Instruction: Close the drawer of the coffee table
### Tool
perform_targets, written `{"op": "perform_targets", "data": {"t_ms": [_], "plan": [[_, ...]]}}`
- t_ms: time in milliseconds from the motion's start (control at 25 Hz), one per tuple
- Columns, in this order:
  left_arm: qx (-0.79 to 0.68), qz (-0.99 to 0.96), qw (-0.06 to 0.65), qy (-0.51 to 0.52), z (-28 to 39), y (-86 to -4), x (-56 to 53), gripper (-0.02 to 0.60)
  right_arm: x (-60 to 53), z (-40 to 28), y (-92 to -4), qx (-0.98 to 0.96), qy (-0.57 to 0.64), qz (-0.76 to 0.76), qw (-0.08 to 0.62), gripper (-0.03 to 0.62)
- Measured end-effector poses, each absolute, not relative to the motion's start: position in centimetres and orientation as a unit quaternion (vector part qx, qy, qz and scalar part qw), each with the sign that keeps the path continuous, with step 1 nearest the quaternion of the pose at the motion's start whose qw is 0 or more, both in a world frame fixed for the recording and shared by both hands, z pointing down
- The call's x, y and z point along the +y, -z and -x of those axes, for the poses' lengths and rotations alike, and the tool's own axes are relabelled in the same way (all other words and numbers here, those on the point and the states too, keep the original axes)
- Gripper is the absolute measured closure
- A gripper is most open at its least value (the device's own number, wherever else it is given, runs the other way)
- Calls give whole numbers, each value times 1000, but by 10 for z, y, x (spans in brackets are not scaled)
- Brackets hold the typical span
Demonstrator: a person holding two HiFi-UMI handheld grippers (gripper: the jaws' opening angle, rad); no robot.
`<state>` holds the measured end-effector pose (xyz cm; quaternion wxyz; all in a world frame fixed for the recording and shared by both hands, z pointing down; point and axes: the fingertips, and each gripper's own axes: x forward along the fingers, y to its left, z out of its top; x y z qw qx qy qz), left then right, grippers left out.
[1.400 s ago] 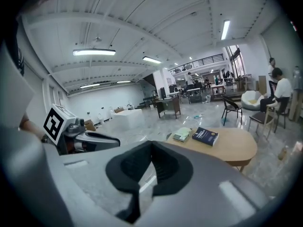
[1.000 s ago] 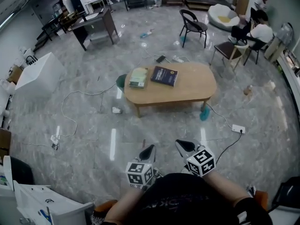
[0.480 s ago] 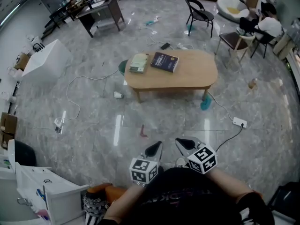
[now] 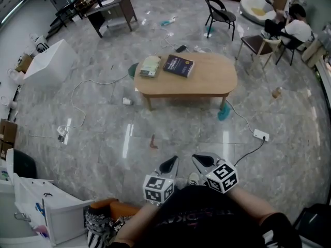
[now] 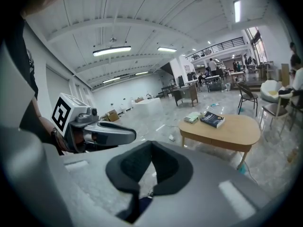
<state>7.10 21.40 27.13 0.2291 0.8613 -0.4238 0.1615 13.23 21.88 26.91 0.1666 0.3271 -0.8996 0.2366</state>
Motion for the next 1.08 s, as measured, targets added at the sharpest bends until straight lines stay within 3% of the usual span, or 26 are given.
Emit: {"op": "perform_targets", "data": {"t_ms": [1080], "plan": [[-414,-866,225,-168,-72,-274,226,578,227,-119,-271,-906,-228,-313,169,592]]}}
